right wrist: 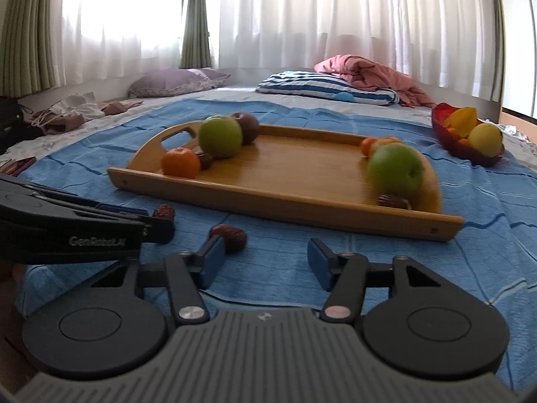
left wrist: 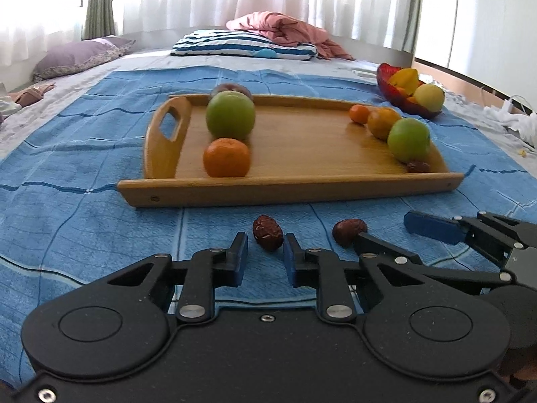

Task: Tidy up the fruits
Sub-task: 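Grasp a brown date with the left gripper while the right grasps the other date, then carry both dates in the grippers over the wooden tray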

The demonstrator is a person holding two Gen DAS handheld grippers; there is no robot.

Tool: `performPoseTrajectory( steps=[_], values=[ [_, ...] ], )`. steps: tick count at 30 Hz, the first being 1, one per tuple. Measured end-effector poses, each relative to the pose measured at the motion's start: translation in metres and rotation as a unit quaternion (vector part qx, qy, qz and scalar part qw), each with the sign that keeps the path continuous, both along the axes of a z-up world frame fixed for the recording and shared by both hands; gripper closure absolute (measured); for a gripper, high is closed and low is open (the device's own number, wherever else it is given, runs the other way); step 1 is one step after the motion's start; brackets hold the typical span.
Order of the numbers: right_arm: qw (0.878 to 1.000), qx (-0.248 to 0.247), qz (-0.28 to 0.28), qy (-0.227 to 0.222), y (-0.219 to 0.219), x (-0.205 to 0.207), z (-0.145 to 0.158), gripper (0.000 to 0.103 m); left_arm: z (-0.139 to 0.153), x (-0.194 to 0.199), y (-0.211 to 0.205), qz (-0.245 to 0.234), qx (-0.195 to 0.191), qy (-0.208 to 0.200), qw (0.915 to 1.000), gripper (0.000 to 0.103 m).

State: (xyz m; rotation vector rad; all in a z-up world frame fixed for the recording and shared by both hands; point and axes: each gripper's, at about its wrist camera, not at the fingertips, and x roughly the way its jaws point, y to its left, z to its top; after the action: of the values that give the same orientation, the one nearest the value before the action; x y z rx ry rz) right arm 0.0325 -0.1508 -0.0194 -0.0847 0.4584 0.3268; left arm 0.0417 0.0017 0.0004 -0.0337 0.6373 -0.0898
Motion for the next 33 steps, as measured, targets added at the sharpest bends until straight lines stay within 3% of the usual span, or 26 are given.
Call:
performPoseTrajectory(
  steps=[7, 18, 23, 33],
  values=[
    [1.000, -0.006, 0.011, 0.004, 0.013, 0.004, -0.002, 0.041, 0.000, 0.006, 0.011, 0.016, -0.005, 0.000, 0.9999, 0.080],
    [0.999, 0.032, -0.029, 0.019, 0.008, 0.006, -0.001, 0.062, 0.001, 0.012, 0.025, 0.064, 0.001, -0.003, 0.9979, 0.081],
    [0.997, 0.055, -0.041, 0.029, 0.007, 0.008, 0.001, 0.065, 0.004, 0.012, 0.029, 0.070, -0.044, 0.000, 0.9966, 0.080],
    [0.993, 0.092, -0.061, 0.040, 0.009, 0.013, 0.000, 0.072, -0.001, 0.024, 0.023, 0.093, -0.084, -0.004, 0.9921, 0.080]
  ],
)
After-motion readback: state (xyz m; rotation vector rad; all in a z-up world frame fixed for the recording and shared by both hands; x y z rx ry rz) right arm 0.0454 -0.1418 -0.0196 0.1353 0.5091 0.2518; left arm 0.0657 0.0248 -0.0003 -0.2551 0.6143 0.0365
